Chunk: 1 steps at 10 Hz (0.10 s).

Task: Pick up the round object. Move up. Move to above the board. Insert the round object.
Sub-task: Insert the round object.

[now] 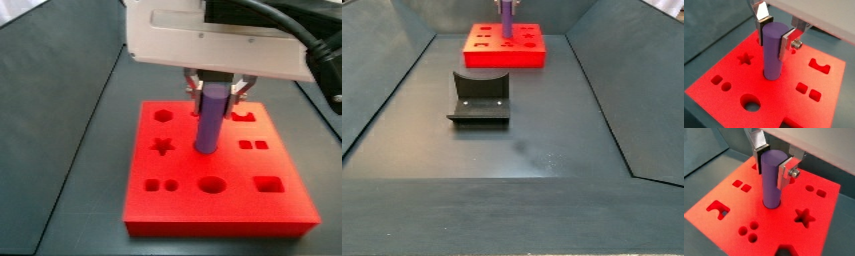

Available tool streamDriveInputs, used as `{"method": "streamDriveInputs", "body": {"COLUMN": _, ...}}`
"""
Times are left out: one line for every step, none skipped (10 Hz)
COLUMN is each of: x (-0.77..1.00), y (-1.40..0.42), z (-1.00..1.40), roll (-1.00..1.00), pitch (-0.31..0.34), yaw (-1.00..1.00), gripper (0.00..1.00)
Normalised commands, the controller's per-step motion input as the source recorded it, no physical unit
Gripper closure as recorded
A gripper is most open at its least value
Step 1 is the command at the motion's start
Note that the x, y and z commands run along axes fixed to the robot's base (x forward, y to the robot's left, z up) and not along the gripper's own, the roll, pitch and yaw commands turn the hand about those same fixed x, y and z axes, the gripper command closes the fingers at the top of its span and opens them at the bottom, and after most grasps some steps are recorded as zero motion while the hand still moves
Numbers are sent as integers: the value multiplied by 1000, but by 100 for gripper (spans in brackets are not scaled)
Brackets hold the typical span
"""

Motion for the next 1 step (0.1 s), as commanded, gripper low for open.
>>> {"method": "streamDriveInputs", "body": {"x": 0, "y": 0, "z": 0, "roll": 0, "pitch": 0, "yaw": 0, "gripper": 100}}
